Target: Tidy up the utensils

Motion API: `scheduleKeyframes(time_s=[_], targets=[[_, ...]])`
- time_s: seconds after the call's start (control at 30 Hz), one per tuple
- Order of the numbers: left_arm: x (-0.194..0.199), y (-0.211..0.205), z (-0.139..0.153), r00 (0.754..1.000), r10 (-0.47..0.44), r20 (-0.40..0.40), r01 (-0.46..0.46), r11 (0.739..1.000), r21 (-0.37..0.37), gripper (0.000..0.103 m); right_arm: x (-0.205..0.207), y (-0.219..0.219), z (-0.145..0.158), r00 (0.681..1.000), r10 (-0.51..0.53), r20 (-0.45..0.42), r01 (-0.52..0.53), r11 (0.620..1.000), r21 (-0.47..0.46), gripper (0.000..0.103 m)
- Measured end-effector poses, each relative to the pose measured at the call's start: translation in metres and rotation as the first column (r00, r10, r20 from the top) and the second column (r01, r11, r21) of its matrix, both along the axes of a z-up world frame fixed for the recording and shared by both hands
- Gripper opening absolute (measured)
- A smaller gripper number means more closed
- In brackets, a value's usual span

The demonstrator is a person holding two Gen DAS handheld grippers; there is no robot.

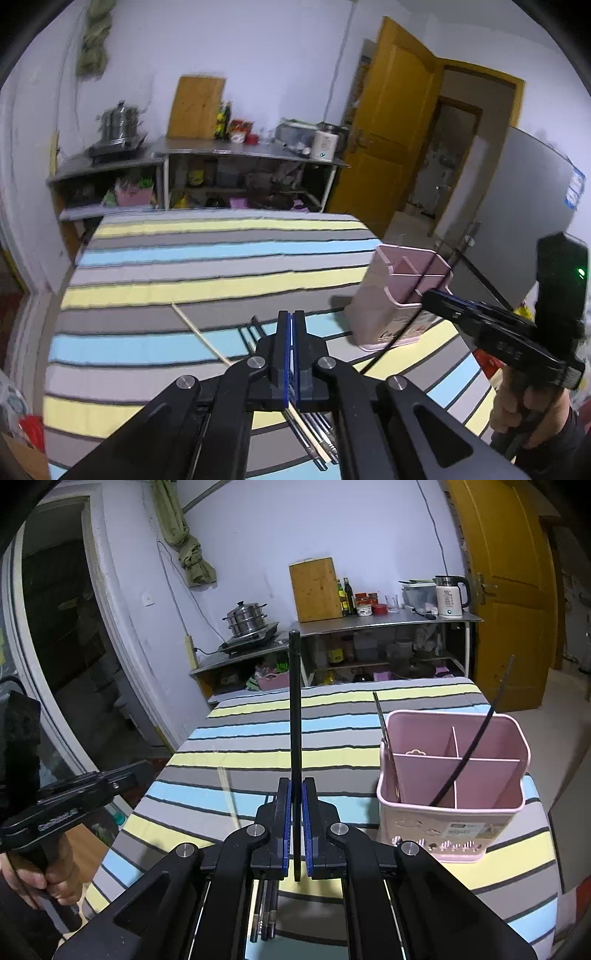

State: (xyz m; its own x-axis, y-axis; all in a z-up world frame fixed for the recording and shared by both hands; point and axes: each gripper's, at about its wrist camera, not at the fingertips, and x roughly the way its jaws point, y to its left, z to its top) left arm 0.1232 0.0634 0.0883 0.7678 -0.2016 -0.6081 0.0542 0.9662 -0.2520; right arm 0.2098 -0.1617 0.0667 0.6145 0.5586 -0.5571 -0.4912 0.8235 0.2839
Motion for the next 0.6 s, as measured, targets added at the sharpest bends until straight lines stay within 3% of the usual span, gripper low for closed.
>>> scheduleKeyframes(time_s=[0.13,0.3,0.6], targets=[[0.009,0.023,-0.019,0.997,0.058,-0.046,-0.06,0.997,-0.045,0.001,0.001,0.003,-0.002,1.0,0.003,-0.008,-0.003,1.0,-0.005,0.005],[0.024,0.054,-0.047,0.987,0.11,-0.12,-0.123,0.987,-0.101,0.009,0.003,0.006,-0.001,1.0,0.007,-0.004,-0.007,1.0,-0.011,0.006],[0.073,0.083,-0.103,0.952,0.171,-0.252,-0.201,0.975,-0.097,0.021,0.004,0.011,-0.001,1.0,0.013,0.002,-0.013,1.0,-0.027,0.005]])
